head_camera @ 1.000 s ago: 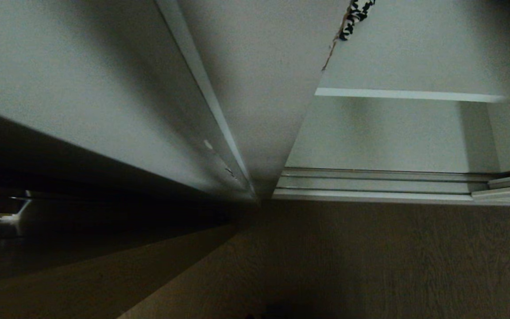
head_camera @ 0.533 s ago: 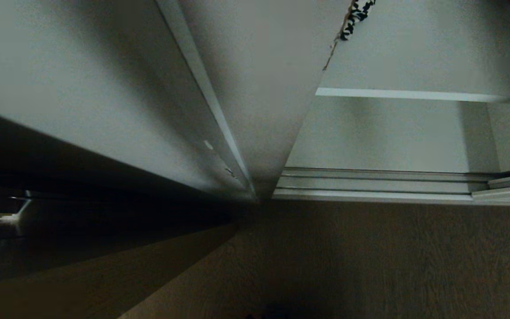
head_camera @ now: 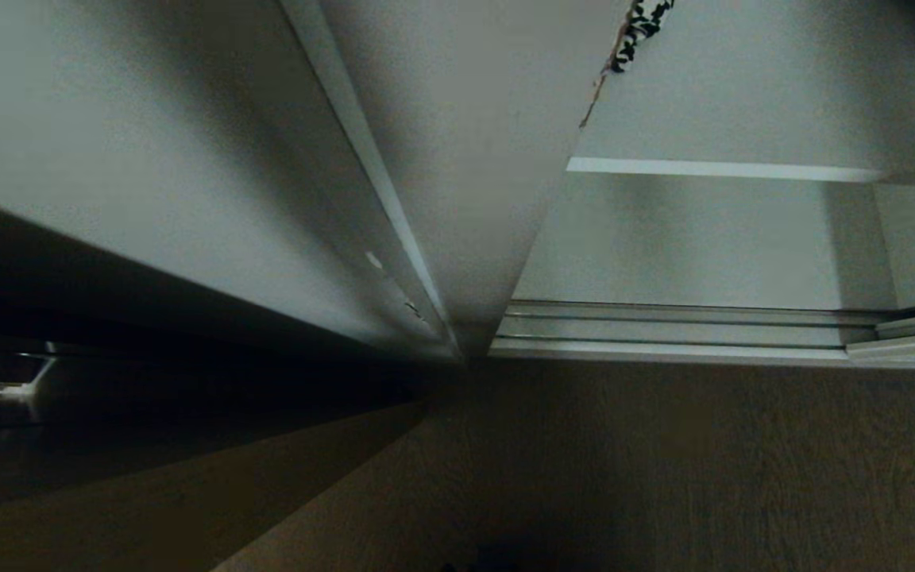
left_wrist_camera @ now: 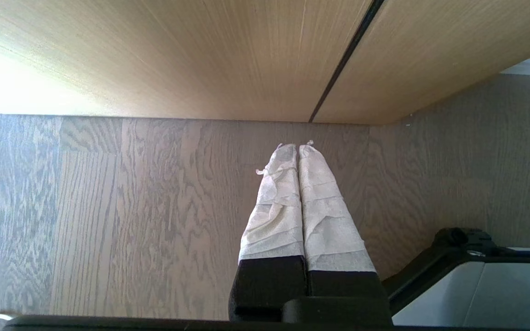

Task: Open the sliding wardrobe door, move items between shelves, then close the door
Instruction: Place the bag on the lower shelf

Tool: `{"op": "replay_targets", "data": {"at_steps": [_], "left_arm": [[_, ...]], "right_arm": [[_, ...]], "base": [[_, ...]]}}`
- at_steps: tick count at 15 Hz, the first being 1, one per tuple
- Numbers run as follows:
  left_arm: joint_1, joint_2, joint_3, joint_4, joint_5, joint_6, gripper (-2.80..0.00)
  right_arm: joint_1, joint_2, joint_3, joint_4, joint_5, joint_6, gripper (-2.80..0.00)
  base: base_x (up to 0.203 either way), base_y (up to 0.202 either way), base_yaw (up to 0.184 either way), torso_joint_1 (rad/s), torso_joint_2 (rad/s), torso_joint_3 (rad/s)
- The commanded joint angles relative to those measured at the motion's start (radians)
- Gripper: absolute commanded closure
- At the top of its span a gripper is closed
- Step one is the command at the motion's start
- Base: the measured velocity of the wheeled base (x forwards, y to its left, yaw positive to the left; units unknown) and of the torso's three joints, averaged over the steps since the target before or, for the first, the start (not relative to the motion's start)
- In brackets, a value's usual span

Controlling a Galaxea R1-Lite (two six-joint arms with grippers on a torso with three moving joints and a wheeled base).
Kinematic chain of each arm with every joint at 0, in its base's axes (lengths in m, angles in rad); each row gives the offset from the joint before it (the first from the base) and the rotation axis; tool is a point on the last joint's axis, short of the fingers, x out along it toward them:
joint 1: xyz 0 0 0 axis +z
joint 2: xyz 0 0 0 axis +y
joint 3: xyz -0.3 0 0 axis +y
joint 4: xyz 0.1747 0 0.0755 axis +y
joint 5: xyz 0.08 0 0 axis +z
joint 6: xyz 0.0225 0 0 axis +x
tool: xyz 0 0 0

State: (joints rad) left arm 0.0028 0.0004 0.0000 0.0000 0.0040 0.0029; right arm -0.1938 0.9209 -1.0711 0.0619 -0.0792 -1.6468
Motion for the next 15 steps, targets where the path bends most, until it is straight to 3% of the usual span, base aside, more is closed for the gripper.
{"op": "replay_targets", "data": {"at_steps": [1,5,8,15], "left_arm": [[0.0,0.001,0.0,0.0,0.001,0.0,0.0],[0.0,0.001,0.0,0.0,0.001,0.0,0.0],[0.0,0.001,0.0,0.0,0.001,0.0,0.0],[0.0,0.001,0.0,0.0,0.001,0.0,0.0]], "right_arm": [[0.0,-0.036,0.019,-0.006,-0.07,-0.008,-2.8],[0.002,-0.039,0.082,-0.033,-0.09,0.056,-2.8],[0.001,0.024,0.102,-0.117,-0.168,0.177,-2.8],[0.01,0.149,-0.05,-0.165,-0.206,0.398,-2.8]], "base": [[0.0,0.0,0.0,0.0,0.0,0.0],[0.0,0.0,0.0,0.0,0.0,0.0],[0.0,0.0,0.0,0.0,0.0,0.0],[0.0,0.0,0.0,0.0,0.0,0.0]]}}
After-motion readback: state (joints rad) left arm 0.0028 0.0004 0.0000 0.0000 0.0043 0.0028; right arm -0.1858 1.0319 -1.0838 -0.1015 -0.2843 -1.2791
